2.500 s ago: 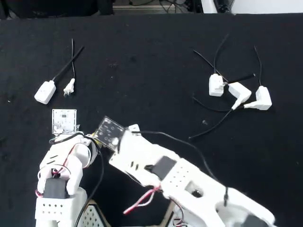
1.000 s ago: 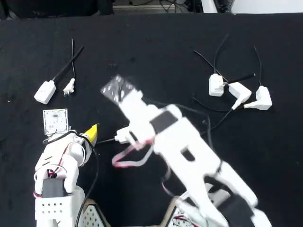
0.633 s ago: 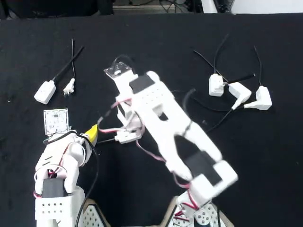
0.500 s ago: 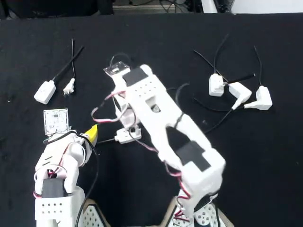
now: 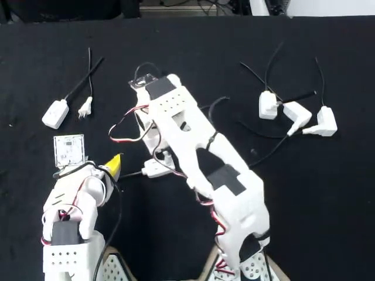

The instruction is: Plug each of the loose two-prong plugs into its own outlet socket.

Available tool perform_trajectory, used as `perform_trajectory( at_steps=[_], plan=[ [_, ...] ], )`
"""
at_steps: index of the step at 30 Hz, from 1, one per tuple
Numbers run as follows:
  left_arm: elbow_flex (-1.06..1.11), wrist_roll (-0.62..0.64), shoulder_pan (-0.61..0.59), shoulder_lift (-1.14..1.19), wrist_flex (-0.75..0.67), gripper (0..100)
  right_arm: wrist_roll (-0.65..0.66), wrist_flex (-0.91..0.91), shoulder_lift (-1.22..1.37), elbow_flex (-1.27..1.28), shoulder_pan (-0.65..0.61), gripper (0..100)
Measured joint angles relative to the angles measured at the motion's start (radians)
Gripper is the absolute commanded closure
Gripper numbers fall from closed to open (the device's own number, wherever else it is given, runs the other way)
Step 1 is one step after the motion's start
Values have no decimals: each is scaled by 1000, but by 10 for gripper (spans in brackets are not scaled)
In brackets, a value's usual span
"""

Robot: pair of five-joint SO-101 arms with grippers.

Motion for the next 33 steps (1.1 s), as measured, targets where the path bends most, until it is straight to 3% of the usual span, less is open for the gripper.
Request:
perform_trajectory(
  at_steps=[33],
  plan=[
    [0,0,-5,0,0,729,-40,2,2,25,6,988]
  ],
)
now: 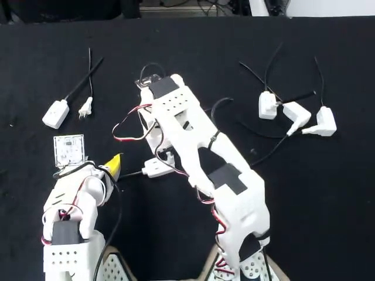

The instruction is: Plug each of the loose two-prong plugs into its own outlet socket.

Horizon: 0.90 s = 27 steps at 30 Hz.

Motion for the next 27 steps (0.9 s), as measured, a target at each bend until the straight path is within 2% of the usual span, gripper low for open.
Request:
perform_trajectory(
  at_steps=[27],
  plan=[
    [0,0,0,0,0,729,20,6,187,-155,0,988]
  ],
)
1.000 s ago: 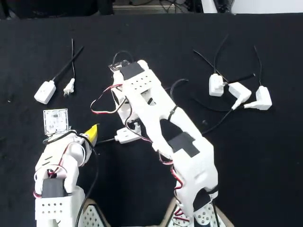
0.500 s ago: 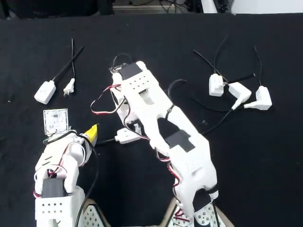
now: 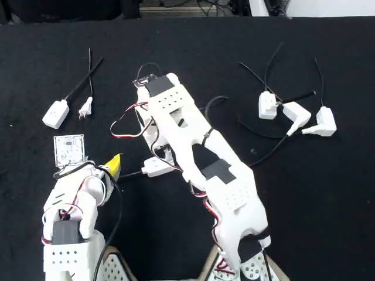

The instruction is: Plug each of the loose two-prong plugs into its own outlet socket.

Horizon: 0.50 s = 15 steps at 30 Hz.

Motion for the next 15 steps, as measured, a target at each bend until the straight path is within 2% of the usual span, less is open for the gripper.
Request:
perform_trajectory(
  at_steps=[15],
  plan=[
    [0,0,0,0,0,729,137,-12,-98,117,2,988]
  ],
)
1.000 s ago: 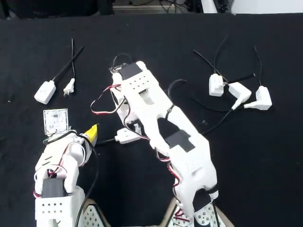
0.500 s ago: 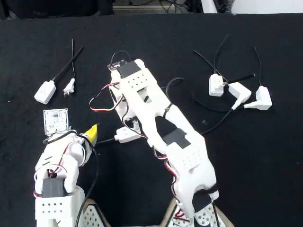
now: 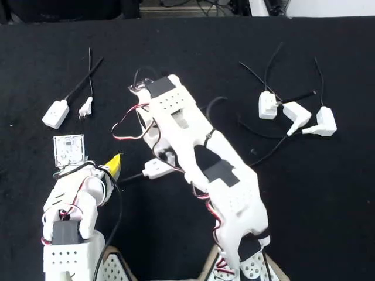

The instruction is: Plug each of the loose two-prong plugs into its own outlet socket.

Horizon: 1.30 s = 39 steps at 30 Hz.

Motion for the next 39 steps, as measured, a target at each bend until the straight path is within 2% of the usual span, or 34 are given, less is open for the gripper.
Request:
perform_trajectory(
  at_steps=[18,23,28,35,39],
  plan=[
    [0,0,0,0,0,729,124,-51,-141,97,-6,988],
    [0,0,0,0,0,729,215,-51,-152,97,-8,988],
    [0,0,0,0,0,729,247,8,-169,104,-8,988],
    [0,0,0,0,0,729,258,6,-350,358,3,988],
    [0,0,0,0,0,729,270,-109,-551,591,32,988]
  ],
)
